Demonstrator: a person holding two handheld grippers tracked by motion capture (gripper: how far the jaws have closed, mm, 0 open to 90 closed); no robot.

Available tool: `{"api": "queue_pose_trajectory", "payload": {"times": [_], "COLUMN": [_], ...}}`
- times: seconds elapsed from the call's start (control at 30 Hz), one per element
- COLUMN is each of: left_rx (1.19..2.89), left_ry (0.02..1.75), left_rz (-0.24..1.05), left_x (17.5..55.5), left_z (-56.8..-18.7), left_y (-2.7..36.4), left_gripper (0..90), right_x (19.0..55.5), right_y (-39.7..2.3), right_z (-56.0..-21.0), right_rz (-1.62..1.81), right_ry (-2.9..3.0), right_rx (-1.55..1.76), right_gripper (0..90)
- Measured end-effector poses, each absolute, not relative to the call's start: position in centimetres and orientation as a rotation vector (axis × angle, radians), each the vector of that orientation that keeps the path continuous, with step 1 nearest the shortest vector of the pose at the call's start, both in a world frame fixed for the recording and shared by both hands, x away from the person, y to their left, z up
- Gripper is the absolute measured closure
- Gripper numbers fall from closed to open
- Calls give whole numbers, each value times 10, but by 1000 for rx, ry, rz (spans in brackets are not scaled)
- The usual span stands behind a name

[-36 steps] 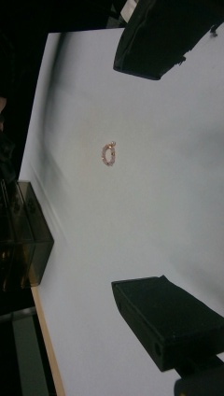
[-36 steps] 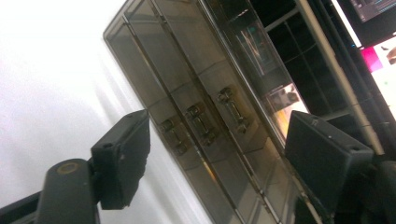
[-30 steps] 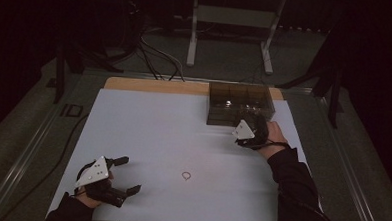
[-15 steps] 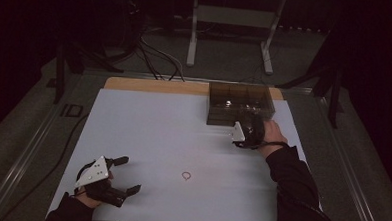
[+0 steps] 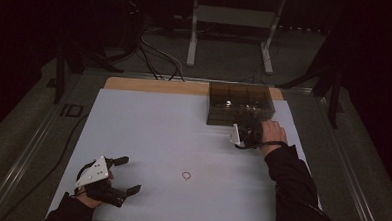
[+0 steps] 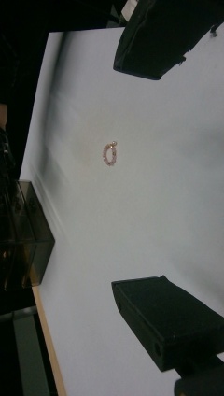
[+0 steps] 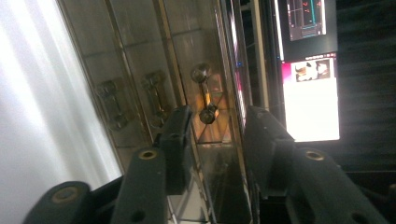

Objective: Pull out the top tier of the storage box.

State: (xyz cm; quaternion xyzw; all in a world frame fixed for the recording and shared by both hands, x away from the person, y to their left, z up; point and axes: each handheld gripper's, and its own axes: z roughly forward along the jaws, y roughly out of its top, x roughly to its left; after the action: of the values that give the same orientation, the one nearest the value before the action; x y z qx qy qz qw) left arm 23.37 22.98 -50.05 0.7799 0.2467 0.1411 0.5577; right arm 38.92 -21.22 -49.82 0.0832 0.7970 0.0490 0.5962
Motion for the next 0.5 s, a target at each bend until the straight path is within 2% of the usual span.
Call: {"api": "queue_pose_trajectory", "payload": {"times": [0.23,0.5], "left_rx": [1846,1847], "left_ry": [576,576], "left_rz": [337,337], "left_x": [233,232], "left_z": [-500,-500], "left_y": [229,229], "left_gripper": [10,10], "right_x": [392,396], "right_y": [-213,-213], "right_z": [-503,-507], "right_rz": [67,44], "right_ry": [1830,1833], "right_rx": [142,111], "right_gripper": [709,746]}}
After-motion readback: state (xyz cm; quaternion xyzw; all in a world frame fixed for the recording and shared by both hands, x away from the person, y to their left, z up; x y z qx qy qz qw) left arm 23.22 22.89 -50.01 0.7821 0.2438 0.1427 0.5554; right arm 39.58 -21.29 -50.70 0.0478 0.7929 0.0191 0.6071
